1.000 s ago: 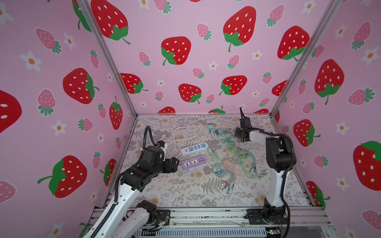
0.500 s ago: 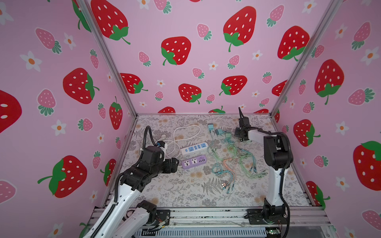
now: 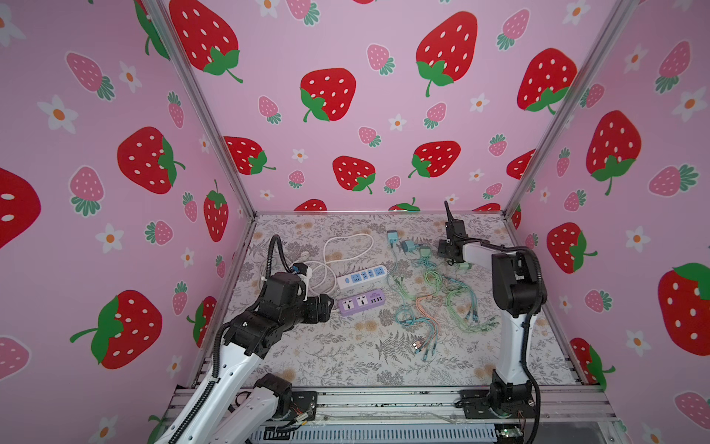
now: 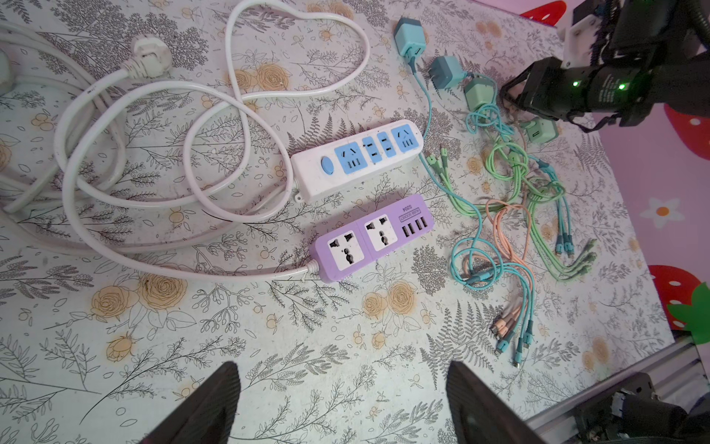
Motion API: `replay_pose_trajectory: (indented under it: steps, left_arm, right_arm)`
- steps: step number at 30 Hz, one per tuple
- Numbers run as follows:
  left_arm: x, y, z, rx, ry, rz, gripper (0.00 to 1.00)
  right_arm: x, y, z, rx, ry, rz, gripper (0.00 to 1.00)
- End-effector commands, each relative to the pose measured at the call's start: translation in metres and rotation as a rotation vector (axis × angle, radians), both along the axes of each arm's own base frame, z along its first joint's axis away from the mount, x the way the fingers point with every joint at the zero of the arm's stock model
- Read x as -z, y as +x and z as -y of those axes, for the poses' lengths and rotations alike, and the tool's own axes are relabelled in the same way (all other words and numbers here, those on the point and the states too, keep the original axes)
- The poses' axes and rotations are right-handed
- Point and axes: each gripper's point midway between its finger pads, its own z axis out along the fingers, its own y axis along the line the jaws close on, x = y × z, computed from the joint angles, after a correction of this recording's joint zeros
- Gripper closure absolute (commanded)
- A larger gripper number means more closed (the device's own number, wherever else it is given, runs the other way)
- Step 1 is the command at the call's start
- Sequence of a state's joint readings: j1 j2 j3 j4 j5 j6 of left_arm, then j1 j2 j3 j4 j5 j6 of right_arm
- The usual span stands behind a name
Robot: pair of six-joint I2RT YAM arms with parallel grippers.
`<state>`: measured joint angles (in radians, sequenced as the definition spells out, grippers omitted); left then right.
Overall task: Insert the plug
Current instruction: 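Lift the pink charger with the right gripper while the left arm reaches toward the cables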
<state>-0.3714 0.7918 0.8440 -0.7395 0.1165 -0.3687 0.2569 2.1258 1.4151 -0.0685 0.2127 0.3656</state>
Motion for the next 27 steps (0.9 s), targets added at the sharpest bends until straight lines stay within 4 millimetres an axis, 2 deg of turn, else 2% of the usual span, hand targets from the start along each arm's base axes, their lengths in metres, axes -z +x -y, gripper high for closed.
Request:
replay_pose_trajectory:
  steps: [1,6,15,20,27]
  left_arm:
    - [-0.004,-0.001,0.003,0.001,-0.026,0.011,0.13]
    - [-0.008,0.001,0.011,0.022,-0.067,0.019,0.13]
    - [-0.014,0.002,0.014,0.030,-0.087,0.026,0.13]
    - [-0.015,0.003,0.017,0.042,-0.096,0.031,0.14]
    - [-0.018,0.007,0.038,0.119,-0.179,0.034,0.14]
  right_arm:
    - [-0.063,0.008,-0.002,-0.048,-0.002,0.141,0.63]
    - [-0.121,0.005,-0.001,-0.094,-0.029,0.259,0.65]
    - [-0.197,-0.010,0.000,-0.144,-0.076,0.410,0.66]
    - [-0.235,-0.026,-0.013,-0.204,-0.108,0.496,0.66]
    - [-0.283,-0.052,-0.039,-0.302,-0.160,0.599,0.66]
